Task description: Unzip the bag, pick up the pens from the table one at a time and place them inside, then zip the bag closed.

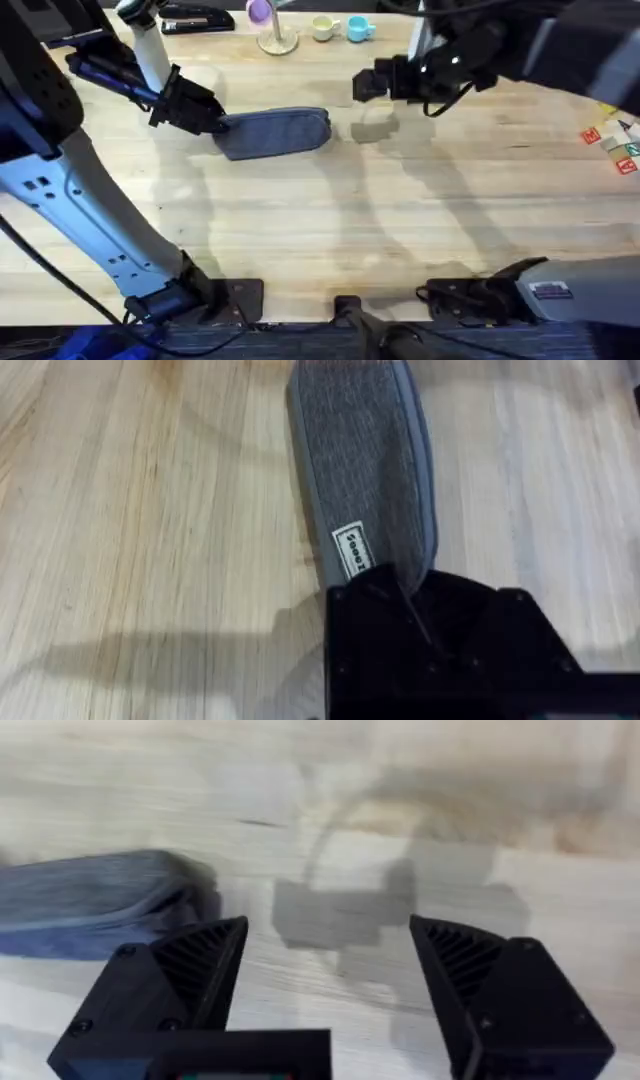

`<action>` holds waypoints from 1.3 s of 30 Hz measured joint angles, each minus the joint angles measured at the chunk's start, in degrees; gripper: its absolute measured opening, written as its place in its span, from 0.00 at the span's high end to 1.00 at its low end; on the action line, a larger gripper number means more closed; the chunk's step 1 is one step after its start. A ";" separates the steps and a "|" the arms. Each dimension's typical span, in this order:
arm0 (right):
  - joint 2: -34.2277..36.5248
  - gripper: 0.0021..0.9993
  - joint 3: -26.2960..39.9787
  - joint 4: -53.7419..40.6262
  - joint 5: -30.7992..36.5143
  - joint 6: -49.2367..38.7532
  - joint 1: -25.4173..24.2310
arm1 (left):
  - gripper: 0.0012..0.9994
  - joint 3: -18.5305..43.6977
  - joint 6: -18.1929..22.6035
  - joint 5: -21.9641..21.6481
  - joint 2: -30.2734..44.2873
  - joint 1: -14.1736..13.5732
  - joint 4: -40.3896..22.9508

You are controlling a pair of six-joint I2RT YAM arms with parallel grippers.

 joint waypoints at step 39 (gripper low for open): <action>-3.97 0.00 0.58 -4.18 8.15 -3.88 1.26 | 0.00 8.47 -10.98 -2.44 -9.26 -0.03 1.55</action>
